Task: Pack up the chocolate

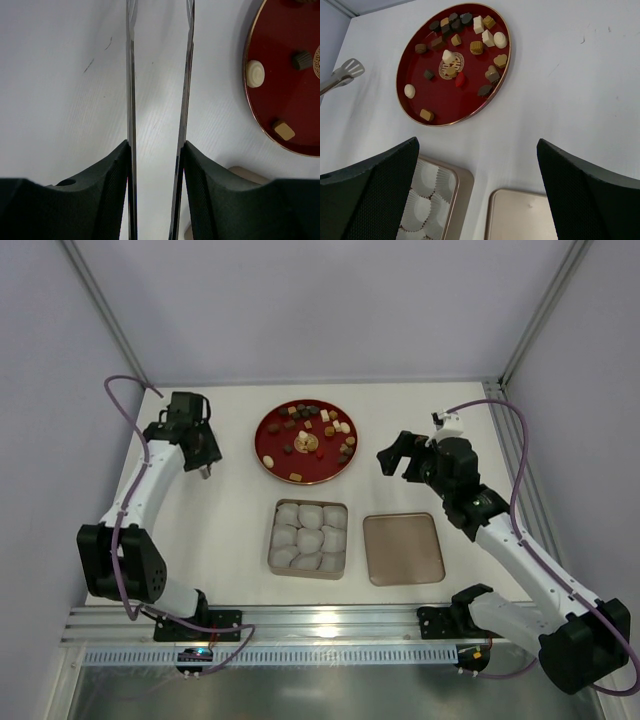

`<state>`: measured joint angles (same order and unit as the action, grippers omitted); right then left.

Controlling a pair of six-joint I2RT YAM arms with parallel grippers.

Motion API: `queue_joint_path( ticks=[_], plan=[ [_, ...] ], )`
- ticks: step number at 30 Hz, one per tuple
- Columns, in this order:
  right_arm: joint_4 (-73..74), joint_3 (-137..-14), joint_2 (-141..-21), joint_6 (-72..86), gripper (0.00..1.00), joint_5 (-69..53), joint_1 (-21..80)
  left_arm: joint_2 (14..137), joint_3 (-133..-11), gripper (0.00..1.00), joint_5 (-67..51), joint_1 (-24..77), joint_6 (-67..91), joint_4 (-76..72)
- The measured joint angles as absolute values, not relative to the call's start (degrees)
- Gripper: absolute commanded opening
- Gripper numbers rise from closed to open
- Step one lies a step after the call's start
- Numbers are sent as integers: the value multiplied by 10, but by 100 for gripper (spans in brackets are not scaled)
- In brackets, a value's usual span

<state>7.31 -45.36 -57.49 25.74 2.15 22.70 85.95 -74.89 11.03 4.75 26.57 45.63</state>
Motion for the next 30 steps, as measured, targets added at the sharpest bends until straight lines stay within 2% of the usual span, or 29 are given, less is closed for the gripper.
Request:
queue_joint_path(
  ticks=[10, 17, 23, 30],
  plan=[
    [73, -454, -578, 257, 100, 22, 227, 826, -816, 44, 96, 92, 263, 524],
    [76, -454, -578, 257, 100, 22, 227, 827, -856, 44, 92, 160, 263, 548],
    [89, -454, -576, 256, 100, 25, 227, 874, -914, 42, 85, 222, 264, 551],
    [94, -454, -565, 256, 100, 29, 227, 949, -931, 41, 73, 236, 264, 548]
  ],
)
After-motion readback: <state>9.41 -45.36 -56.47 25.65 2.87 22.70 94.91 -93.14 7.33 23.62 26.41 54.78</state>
